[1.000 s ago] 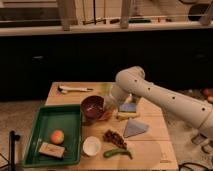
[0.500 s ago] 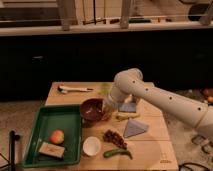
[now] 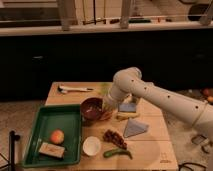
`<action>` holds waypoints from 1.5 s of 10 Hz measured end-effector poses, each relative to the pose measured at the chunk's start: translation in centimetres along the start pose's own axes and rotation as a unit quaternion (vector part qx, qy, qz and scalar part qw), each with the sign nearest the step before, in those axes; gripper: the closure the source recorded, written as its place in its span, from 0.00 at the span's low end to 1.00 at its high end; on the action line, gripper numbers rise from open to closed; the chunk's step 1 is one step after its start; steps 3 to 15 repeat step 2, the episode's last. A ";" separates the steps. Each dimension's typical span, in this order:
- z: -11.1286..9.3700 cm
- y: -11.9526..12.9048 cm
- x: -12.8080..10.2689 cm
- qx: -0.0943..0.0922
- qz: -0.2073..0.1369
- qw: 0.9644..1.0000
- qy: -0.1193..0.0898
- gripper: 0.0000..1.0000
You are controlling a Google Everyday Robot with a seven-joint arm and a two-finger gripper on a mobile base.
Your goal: Stack bowls on top of each other
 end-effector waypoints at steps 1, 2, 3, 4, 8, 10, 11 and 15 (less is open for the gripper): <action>-0.1 0.0 0.6 0.000 0.002 1.000 0.004 1.00; -0.4 0.1 1.4 0.001 0.006 1.000 0.011 1.00; -0.4 0.1 1.4 0.001 0.006 1.000 0.011 1.00; -0.4 0.1 1.4 0.001 0.006 1.000 0.011 1.00; -0.4 0.1 1.4 0.001 0.006 1.000 0.011 1.00; -0.4 0.1 1.4 0.001 0.006 1.000 0.011 1.00; -0.4 0.1 1.4 0.001 0.006 1.000 0.011 1.00; -0.4 0.1 1.4 0.001 0.006 1.000 0.011 1.00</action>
